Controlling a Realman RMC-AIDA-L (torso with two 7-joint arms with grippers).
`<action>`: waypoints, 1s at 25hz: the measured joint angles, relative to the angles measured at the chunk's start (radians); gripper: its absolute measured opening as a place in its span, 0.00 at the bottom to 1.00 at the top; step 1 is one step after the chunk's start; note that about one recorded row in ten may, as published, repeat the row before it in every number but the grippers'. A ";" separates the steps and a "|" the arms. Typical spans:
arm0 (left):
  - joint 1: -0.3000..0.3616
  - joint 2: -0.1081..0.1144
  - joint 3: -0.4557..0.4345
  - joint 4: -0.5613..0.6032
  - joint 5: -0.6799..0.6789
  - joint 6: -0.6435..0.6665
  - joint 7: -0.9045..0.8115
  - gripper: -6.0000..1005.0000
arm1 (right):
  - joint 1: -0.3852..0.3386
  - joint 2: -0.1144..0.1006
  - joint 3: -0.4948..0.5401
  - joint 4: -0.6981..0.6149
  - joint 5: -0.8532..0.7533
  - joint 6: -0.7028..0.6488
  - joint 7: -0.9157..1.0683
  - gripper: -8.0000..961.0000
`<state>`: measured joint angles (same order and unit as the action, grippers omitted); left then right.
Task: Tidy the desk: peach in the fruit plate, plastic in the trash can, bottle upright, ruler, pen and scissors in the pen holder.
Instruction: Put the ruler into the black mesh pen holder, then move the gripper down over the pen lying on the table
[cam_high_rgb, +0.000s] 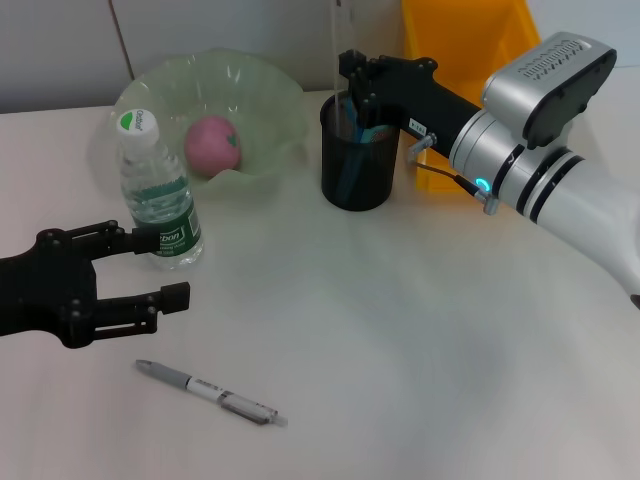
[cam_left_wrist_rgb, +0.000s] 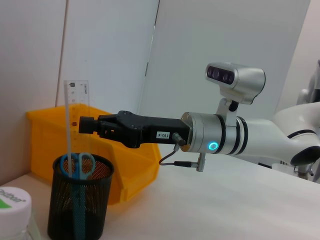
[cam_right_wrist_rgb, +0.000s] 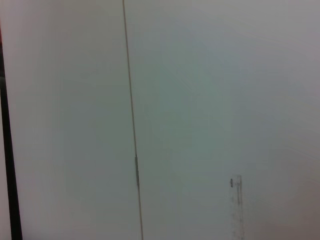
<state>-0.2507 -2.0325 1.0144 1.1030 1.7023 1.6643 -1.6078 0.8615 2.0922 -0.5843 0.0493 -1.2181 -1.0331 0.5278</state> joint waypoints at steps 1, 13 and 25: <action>0.001 0.000 0.000 0.000 0.000 0.001 0.000 0.81 | 0.000 0.000 0.000 0.000 0.000 0.000 0.000 0.02; 0.004 -0.015 -0.057 0.005 0.000 0.036 0.009 0.81 | -0.035 -0.003 -0.015 -0.052 -0.004 -0.016 0.142 0.30; 0.000 -0.025 -0.060 0.005 0.004 0.040 0.006 0.81 | -0.066 -0.005 -0.043 -0.094 -0.011 -0.045 0.192 0.67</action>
<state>-0.2510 -2.0570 0.9540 1.1075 1.7062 1.7043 -1.6021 0.7956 2.0870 -0.6273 -0.0450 -1.2290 -1.0776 0.7195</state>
